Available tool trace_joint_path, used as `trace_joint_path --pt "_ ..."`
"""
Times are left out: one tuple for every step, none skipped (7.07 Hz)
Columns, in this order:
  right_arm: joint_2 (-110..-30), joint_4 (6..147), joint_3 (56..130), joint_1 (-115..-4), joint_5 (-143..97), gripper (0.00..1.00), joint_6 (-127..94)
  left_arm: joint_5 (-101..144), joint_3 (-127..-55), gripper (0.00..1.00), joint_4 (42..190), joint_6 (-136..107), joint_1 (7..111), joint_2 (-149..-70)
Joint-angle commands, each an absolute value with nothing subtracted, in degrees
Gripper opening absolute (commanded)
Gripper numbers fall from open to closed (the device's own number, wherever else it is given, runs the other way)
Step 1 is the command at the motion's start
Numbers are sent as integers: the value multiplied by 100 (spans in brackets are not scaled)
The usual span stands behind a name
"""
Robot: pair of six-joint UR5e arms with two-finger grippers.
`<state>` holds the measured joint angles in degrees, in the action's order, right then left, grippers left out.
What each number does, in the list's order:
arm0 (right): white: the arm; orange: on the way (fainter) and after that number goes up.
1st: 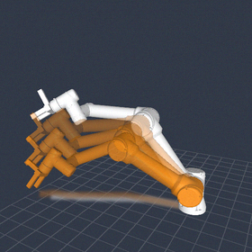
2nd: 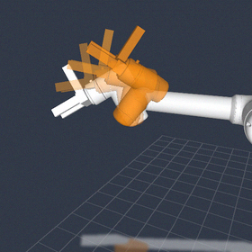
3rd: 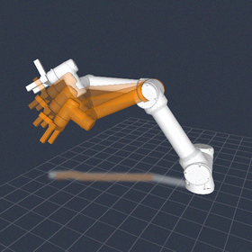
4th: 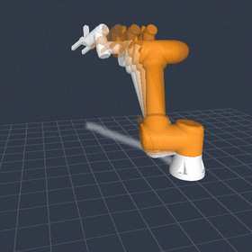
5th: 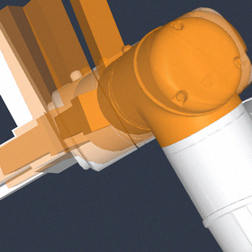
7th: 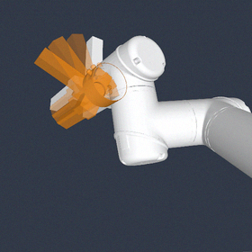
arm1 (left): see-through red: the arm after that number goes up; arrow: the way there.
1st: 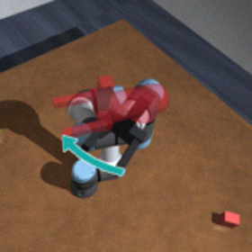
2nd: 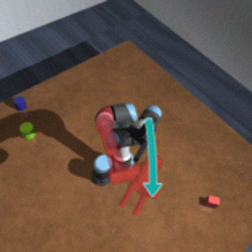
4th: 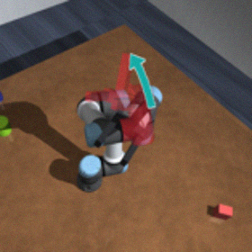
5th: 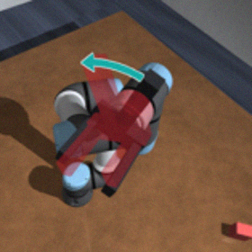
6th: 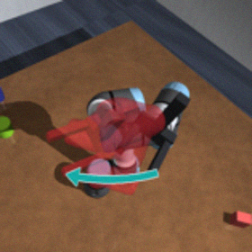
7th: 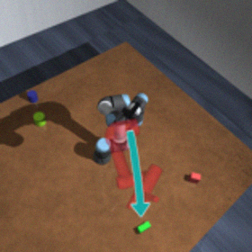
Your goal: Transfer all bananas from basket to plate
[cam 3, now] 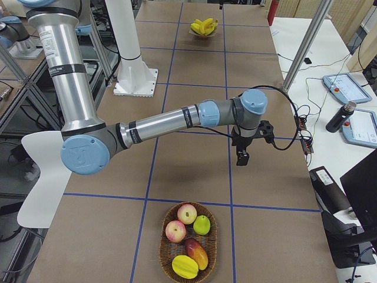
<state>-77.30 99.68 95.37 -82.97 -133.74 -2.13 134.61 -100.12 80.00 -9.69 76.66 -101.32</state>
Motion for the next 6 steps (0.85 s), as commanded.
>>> trace_joint_path --pt "-7769 9967 9536 -8297 -13569 100 -228 13430 -10186 99 8059 -1036 7673 -10002" --pt "-7770 9967 9545 -8297 -13579 100 -237 13430 -10187 99 8060 -1028 7664 -10002" --pt "-7770 9958 9536 -8297 -13579 100 -237 13430 -10187 99 8060 -1037 7673 -9993" --pt "-7770 9967 9545 -8297 -13579 100 -237 13421 -10195 99 8051 -1037 7682 -9993" --pt "-7770 9958 9536 -8297 -13579 100 -237 13325 -10187 99 8042 -1028 7682 -9984" --pt "-7770 9958 9545 -8297 -13579 100 -246 13281 -10204 99 8051 -1028 7682 -9984"
